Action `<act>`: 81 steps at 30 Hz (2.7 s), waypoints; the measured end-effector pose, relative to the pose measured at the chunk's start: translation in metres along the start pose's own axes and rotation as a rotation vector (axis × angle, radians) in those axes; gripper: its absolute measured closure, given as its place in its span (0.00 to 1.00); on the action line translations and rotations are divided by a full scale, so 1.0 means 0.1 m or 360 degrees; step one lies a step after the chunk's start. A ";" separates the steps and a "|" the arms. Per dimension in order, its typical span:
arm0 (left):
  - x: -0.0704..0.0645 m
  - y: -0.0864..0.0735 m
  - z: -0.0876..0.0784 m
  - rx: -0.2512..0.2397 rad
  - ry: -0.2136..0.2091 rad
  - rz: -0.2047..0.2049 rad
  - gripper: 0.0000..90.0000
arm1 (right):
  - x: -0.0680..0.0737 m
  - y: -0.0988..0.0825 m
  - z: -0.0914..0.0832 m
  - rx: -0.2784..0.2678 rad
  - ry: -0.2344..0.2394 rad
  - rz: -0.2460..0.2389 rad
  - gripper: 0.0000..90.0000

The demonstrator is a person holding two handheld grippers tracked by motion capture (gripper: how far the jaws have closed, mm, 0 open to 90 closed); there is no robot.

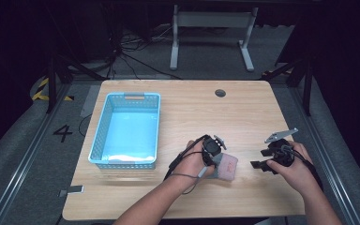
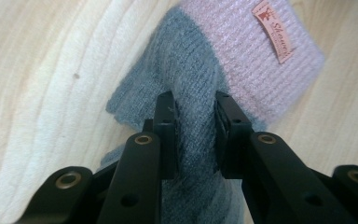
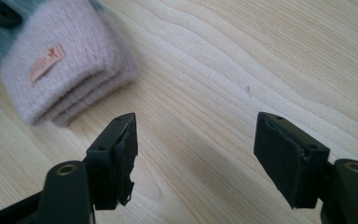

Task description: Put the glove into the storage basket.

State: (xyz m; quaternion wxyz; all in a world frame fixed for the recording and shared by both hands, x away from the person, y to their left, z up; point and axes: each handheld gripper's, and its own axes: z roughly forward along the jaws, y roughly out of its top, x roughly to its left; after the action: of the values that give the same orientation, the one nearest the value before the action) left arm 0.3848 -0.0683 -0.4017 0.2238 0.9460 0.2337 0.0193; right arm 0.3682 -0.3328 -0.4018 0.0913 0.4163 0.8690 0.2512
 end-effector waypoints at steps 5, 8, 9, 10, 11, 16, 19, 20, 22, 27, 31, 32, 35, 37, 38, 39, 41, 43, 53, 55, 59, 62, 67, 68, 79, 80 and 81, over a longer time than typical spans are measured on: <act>0.02 -0.01 -0.20 -0.0031 0.0030 0.0016 0.82 | -0.01 0.02 0.01 -0.0001 0.0002 -0.0001 0.34; 0.05 -0.02 -0.32 -0.0047 0.0047 0.0020 0.82 | -0.01 0.03 0.02 0.0003 0.0004 -0.0012 0.34; 0.05 -0.03 -0.36 -0.0054 0.0048 0.0017 0.82 | -0.01 0.04 0.03 0.0004 0.0009 -0.0010 0.34; 0.06 -0.03 -0.39 -0.0061 0.0051 0.0017 0.82 | -0.01 0.05 0.04 0.0000 0.0008 -0.0012 0.34; 0.07 -0.04 -0.43 -0.0065 0.0049 0.0011 0.82 | -0.01 0.05 0.04 0.0003 0.0009 -0.0017 0.34; 0.13 -0.08 -0.63 -0.0097 0.0079 0.0002 0.82 | -0.01 0.08 0.08 0.0013 0.0022 -0.0028 0.34; 0.18 -0.12 -0.73 -0.0109 0.0100 0.0001 0.82 | -0.01 0.11 0.10 0.0016 0.0028 -0.0039 0.34; 0.20 -0.14 -0.76 -0.0110 0.0108 0.0000 0.82 | -0.01 0.13 0.11 0.0017 0.0030 -0.0038 0.34; 0.23 -0.17 -0.82 -0.0120 0.0121 -0.0012 0.82 | -0.01 0.15 0.13 0.0026 0.0036 -0.0046 0.34; 0.30 -0.25 -0.97 -0.0145 0.0138 -0.0042 0.82 | 0.00 0.21 0.18 0.0031 0.0047 -0.0071 0.34; 0.36 -0.33 -1.08 -0.0165 0.0164 -0.0070 0.82 | 0.00 0.26 0.20 0.0027 0.0057 -0.0094 0.34; 0.38 -0.35 -1.10 -0.0171 0.0168 -0.0073 0.82 | 0.00 0.27 0.21 0.0028 0.0058 -0.0097 0.34; 0.43 -0.43 -1.20 -0.0197 0.0181 -0.0103 0.82 | 0.00 0.30 0.23 0.0031 0.0059 -0.0108 0.34; 0.47 -0.48 -1.26 -0.0214 0.0193 -0.0123 0.82 | 0.00 0.31 0.24 0.0034 0.0062 -0.0111 0.34; 0.49 -0.50 -1.30 -0.0214 0.0201 -0.0129 0.82 | 0.00 0.32 0.25 0.0036 0.0061 -0.0115 0.34; 0.51 -0.52 -1.33 -0.0221 0.0212 -0.0134 0.82 | 0.00 0.33 0.26 0.0037 0.0066 -0.0119 0.34; 0.55 -0.57 -1.38 -0.0224 0.0231 -0.0142 0.82 | 0.01 0.34 0.27 0.0047 0.0067 -0.0119 0.34; 0.59 -0.61 -1.43 -0.0232 0.0243 -0.0147 0.82 | 0.01 0.35 0.29 0.0047 0.0070 -0.0121 0.34; 0.91 -0.83 -1.61 -0.0289 0.0249 -0.0227 0.82 | 0.01 0.31 0.30 0.0064 0.0064 -0.0104 0.34; 0.96 -0.87 -1.63 -0.0302 0.0253 -0.0238 0.82 | 0.02 0.30 0.30 0.0065 0.0062 -0.0096 0.34; 1.06 -0.95 -1.68 -0.0304 0.0262 -0.0250 0.82 | 0.01 0.27 0.30 0.0076 0.0060 -0.0086 0.34; 1.16 -1.03 -1.71 -0.0288 0.0283 -0.0271 0.81 | 0.01 0.26 0.30 0.0076 0.0058 -0.0083 0.34; 1.35 -1.19 -1.77 -0.0246 0.0318 -0.0286 0.81 | -0.01 0.19 0.28 0.0087 0.0045 -0.0057 0.34; 1.35 -1.19 -1.77 -0.0246 0.0318 -0.0286 0.81 | -0.01 0.19 0.28 0.0087 0.0045 -0.0057 0.34; 1.75 -1.42 -1.70 -0.0163 0.0322 -0.0332 0.81 | -0.01 0.15 0.27 0.0093 0.0037 -0.0035 0.34; 1.79 -1.44 -1.68 -0.0142 0.0330 -0.0339 0.81 | -0.01 0.15 0.27 0.0097 0.0037 -0.0033 0.34; 1.79 -1.44 -1.68 -0.0142 0.0330 -0.0339 0.81 | -0.01 0.15 0.27 0.0097 0.0037 -0.0033 0.34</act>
State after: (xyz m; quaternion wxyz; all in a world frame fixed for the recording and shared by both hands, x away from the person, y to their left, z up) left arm 0.4575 0.1959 -0.3252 0.2409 0.8979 0.3535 0.1034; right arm 0.3891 -0.3159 -0.4174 0.0712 0.4070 0.8815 0.2285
